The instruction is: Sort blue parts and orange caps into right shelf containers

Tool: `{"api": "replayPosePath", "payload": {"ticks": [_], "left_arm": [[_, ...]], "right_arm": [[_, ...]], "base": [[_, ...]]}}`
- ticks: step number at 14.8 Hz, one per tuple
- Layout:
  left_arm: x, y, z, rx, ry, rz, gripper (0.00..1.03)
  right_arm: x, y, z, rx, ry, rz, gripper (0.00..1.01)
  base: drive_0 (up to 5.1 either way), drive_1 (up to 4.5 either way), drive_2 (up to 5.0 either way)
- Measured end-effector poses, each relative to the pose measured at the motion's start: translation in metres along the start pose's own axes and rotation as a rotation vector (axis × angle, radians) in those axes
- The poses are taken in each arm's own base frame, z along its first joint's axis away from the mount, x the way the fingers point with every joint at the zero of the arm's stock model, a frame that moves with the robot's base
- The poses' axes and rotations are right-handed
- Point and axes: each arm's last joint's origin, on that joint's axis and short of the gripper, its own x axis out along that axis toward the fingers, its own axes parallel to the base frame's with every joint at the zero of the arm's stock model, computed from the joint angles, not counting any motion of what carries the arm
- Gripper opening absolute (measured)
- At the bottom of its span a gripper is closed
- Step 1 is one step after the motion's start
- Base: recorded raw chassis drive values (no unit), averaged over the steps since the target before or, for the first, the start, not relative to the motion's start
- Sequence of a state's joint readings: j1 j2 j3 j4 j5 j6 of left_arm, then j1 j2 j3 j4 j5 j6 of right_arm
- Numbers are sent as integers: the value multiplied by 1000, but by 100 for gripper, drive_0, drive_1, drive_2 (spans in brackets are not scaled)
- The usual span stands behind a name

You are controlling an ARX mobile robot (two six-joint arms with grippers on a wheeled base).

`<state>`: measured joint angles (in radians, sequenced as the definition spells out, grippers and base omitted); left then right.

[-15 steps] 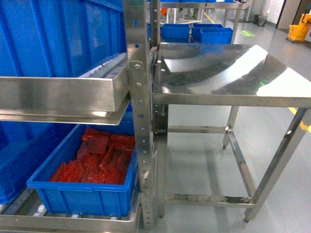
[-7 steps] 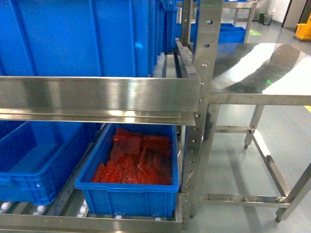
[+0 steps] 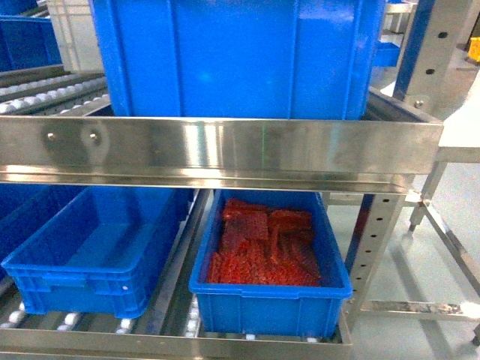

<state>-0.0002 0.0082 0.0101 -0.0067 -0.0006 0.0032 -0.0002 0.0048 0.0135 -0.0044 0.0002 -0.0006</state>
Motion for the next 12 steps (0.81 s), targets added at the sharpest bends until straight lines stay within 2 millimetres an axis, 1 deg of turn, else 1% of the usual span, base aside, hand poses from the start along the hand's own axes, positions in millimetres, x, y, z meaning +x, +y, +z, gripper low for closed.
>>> {"api": "replayPosePath", "payload": {"ticks": [12], "left_arm": [[0, 0, 0, 0, 1, 0, 44]], "right_arm": [[0, 0, 0, 0, 2, 0, 42]], "base": [[-508, 238, 238]]}}
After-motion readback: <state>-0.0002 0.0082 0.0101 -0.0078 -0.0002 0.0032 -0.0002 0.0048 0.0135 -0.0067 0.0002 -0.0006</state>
